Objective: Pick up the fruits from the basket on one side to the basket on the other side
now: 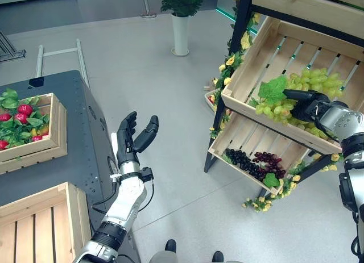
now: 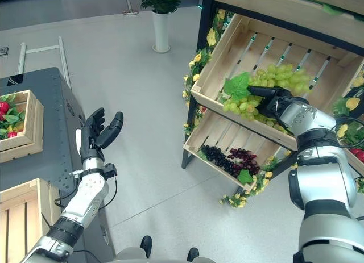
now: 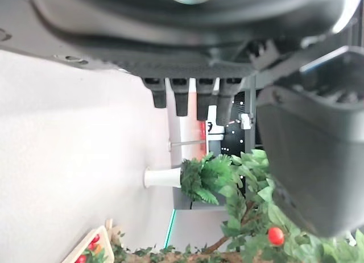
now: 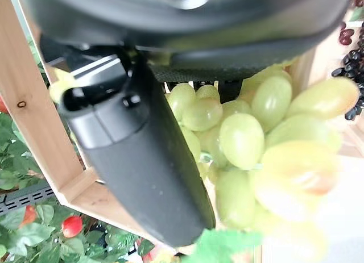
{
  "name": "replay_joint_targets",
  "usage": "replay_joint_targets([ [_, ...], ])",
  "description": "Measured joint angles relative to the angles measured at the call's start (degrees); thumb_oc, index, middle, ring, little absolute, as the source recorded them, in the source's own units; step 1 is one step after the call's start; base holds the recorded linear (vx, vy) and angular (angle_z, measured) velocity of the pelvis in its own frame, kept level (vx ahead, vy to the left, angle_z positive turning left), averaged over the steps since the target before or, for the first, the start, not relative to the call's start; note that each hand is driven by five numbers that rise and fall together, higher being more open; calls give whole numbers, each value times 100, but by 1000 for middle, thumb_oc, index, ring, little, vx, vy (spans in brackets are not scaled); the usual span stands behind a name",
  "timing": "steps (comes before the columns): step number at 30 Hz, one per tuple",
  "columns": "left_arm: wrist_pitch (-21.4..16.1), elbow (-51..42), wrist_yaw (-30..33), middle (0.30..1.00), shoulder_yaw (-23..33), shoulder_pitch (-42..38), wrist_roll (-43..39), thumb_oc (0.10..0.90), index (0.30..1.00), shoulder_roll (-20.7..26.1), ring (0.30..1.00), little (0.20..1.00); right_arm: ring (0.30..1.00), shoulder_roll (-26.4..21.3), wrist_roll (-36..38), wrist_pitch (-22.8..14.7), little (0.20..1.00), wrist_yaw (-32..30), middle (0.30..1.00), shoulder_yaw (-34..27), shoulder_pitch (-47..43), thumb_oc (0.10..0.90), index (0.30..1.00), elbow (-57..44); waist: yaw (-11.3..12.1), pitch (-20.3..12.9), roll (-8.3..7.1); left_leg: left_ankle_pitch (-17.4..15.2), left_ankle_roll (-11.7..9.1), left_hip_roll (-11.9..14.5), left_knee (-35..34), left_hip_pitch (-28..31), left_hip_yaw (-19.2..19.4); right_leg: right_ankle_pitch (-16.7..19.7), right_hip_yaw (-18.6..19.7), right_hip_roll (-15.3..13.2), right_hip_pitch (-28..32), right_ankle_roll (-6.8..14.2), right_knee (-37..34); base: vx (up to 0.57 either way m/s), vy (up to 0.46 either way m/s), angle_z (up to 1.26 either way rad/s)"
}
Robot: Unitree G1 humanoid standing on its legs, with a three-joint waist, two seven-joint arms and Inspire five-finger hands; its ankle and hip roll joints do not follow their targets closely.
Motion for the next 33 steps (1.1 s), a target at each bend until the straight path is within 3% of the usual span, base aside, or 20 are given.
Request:
replay_joint_targets([
  [12, 1, -2, 58, 900, -177, 1, 0, 800, 900, 4, 900, 900, 900, 13, -135, 6, 900, -453, 900, 423, -426, 800, 900, -1, -15, -1, -2, -1, 0, 3, 0, 0, 15, 0, 13, 2, -11, 0, 0, 0, 0, 0],
  [16, 1, -2, 62, 900, -188, 2, 2, 800, 900, 3, 900, 900, 900, 11, -851, 6, 900, -486, 900, 636, -637, 800, 900, -10, -25, -2, -4, -1, 0, 5, 0, -1, 25, 0, 23, 2, -19, 0, 0, 0, 0, 0],
  [22, 2, -1, 169, 900, -198, 2, 4, 800, 900, 5, 900, 900, 900, -91, -2565, -1, 900, -444, 900, 1343, -1215, 800, 900, 10, -23, -5, -10, -3, 3, 6, 0, -12, 45, 3, 38, -3, -40, 5, 1, 0, 0, 0],
  [24, 1, -1, 172, 900, -205, 2, 7, 800, 900, 4, 900, 900, 900, -211, -3437, -28, 900, -263, 900, 1919, -1565, 800, 900, 162, -23, -9, -17, -3, 3, -5, 0, -16, 48, 3, 39, -3, -47, 5, 0, 0, 0, 0],
  [26, 1, 0, 173, 900, -222, 6, 6, 800, 900, 6, 900, 900, 900, -341, -3886, -59, 900, -66, 900, 2093, -1776, 800, 900, 260, -15, -20, -34, -3, 3, -3, 0, -20, 48, 3, 38, -3, -49, 5, 0, 0, 0, 0],
  [33, 1, 4, 96, 900, -299, 11, 6, 800, 900, 8, 900, 900, 900, -446, -4350, -129, 900, 420, 900, 2467, -1862, 800, 900, 506, -7, -30, -50, -4, 3, 0, 0, -20, 51, 4, 36, -4, -49, 6, 0, 0, 0, 0],
])
